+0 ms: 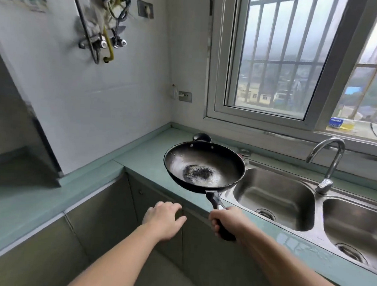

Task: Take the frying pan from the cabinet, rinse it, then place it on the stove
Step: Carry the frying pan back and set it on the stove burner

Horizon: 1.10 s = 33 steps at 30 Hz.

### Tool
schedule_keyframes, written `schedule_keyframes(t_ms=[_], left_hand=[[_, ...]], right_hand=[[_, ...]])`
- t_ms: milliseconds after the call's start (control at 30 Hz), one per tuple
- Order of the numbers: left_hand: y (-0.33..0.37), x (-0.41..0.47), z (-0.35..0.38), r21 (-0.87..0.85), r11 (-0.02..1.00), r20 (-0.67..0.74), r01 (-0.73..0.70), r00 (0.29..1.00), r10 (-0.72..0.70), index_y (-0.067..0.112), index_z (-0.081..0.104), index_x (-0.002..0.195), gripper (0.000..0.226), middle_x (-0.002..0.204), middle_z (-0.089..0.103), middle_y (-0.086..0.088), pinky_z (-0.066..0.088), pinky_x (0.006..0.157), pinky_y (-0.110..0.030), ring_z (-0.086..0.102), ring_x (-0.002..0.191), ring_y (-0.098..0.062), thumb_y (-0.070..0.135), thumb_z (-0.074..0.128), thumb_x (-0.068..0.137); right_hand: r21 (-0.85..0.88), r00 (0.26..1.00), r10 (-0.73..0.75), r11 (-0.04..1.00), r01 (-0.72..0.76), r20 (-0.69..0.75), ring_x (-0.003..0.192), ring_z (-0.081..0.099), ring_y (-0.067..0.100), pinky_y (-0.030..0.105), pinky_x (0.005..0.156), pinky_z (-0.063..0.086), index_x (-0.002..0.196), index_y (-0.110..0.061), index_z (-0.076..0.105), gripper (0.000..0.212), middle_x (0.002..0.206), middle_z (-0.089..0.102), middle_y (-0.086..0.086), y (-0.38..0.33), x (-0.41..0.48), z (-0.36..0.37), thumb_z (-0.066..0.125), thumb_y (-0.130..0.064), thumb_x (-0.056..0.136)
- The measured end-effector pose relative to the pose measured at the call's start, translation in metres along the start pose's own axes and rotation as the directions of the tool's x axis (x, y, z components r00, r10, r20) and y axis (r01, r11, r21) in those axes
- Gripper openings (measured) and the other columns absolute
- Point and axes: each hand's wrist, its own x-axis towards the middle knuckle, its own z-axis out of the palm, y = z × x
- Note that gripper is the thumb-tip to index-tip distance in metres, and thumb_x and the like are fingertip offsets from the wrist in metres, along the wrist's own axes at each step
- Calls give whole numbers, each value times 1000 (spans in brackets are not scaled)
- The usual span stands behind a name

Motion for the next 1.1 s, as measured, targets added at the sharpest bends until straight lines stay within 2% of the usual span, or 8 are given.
schedule_keyframes(t_ms=[233,467,733,933,1100], left_hand=[[-67,-43,-6,-28,992,-27,123,992,-124,33,44,138,49,143,47,8,34,107,-39,38,133,-19,53,41,93],[-91,-77,-14,-89,958,-87,272,956,-279,32,45,137,49,141,49,7,35,107,-38,40,132,-19,51,44,92],[-77,-124,-16,-194,853,-154,485,843,-515,30,48,134,46,138,51,4,37,105,-35,42,129,-20,47,48,92],[-43,-164,-6,-223,775,-170,591,759,-628,30,49,132,45,136,52,3,38,105,-34,43,127,-21,48,48,91],[-32,-214,-8,-182,711,-197,679,683,-703,31,46,135,46,138,50,6,38,104,-34,42,129,-20,48,47,92]], right_hand=[[-37,992,-4,999,9,125,35,43,16,21,41,42,52,-11,48,29,46,47,6,-6,-9,61,58,0,77],[-94,962,-10,995,37,273,37,41,15,19,39,40,53,-10,48,30,45,47,6,-15,-9,87,58,0,79],[-223,891,-38,963,154,452,29,39,14,15,36,36,51,-7,46,33,39,45,5,-20,-13,76,55,3,81],[-313,815,-25,916,251,580,31,39,17,17,39,36,49,-7,47,31,41,45,6,-13,-22,68,56,0,78],[-301,720,51,927,225,693,28,36,14,13,34,34,52,-7,45,33,41,43,6,-7,-44,83,54,3,82]])
